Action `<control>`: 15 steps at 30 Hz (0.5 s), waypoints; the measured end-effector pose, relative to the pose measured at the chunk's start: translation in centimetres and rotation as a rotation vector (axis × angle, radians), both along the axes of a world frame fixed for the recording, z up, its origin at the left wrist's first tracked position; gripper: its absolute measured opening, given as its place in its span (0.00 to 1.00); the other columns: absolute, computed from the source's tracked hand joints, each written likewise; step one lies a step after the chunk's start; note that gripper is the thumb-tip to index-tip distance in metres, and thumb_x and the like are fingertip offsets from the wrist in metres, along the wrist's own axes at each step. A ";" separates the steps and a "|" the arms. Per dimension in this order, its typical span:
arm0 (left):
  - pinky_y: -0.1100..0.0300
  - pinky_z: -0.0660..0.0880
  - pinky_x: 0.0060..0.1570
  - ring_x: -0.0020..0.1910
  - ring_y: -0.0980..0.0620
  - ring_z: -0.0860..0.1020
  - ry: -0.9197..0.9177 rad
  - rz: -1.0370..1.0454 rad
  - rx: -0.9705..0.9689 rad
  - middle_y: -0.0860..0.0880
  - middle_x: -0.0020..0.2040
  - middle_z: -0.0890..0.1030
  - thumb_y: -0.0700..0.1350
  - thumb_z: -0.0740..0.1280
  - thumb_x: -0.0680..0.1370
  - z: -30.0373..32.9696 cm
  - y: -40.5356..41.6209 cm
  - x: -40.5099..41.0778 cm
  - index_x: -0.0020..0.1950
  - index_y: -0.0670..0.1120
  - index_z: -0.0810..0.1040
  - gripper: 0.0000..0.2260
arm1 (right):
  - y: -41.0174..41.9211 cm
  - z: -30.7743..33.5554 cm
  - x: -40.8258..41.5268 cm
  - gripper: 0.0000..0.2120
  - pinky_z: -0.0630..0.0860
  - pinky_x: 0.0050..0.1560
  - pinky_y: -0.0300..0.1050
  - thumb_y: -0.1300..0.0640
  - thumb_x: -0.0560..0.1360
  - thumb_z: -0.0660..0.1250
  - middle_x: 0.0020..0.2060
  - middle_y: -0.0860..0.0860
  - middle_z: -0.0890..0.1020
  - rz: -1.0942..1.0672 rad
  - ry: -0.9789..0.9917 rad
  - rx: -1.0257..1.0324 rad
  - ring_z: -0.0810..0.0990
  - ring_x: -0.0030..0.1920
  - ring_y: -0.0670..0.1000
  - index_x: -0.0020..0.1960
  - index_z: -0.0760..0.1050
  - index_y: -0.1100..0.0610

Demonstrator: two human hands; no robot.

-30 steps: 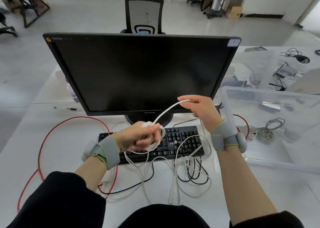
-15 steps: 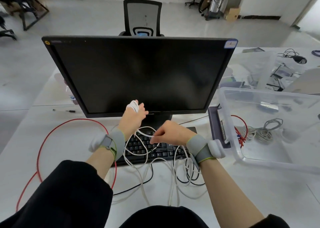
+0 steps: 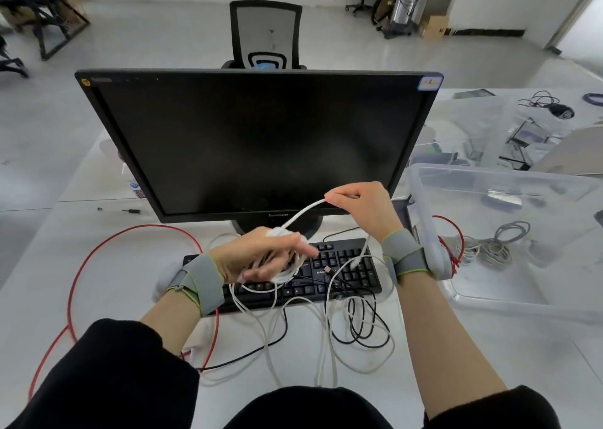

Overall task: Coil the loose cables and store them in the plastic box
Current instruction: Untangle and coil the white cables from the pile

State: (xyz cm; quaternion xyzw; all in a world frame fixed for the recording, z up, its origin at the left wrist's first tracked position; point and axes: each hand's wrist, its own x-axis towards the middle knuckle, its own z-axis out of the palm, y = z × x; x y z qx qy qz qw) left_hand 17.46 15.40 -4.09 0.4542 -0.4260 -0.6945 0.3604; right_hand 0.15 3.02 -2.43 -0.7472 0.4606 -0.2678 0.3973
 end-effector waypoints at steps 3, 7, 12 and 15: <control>0.72 0.58 0.16 0.12 0.61 0.60 0.294 0.300 -0.115 0.52 0.19 0.67 0.46 0.60 0.76 1.0 -0.9 0.1 0.53 0.42 0.83 0.15 | 1.0 -1.3 0.6 0.06 0.72 0.46 0.39 0.53 0.74 0.68 0.34 0.42 0.81 -0.027 0.053 0.014 0.78 0.41 0.46 0.44 0.84 0.52; 0.71 0.63 0.24 0.21 0.60 0.68 0.420 0.702 -0.118 0.53 0.35 0.79 0.47 0.61 0.78 2.5 -2.5 0.1 0.51 0.45 0.83 0.12 | 3.6 -2.3 2.4 0.11 0.63 0.33 0.37 0.55 0.79 0.63 0.26 0.40 0.68 0.256 0.268 0.071 0.69 0.35 0.48 0.49 0.83 0.56; 0.61 0.73 0.54 0.53 0.50 0.79 -0.187 0.887 -0.085 0.54 0.44 0.84 0.47 0.61 0.81 0.3 -3.0 2.2 0.65 0.46 0.73 0.14 | 6.1 -1.8 3.2 0.11 0.64 0.25 0.32 0.62 0.79 0.57 0.28 0.51 0.69 0.559 0.291 0.417 0.63 0.27 0.47 0.48 0.77 0.66; 0.65 0.74 0.51 0.51 0.53 0.80 -0.540 0.720 -0.112 0.47 0.58 0.81 0.46 0.58 0.82 -1.9 -1.6 3.0 0.75 0.44 0.61 0.21 | 5.7 -0.7 3.1 0.11 0.63 0.21 0.31 0.67 0.79 0.58 0.30 0.53 0.72 0.458 -0.047 0.666 0.64 0.23 0.43 0.59 0.73 0.62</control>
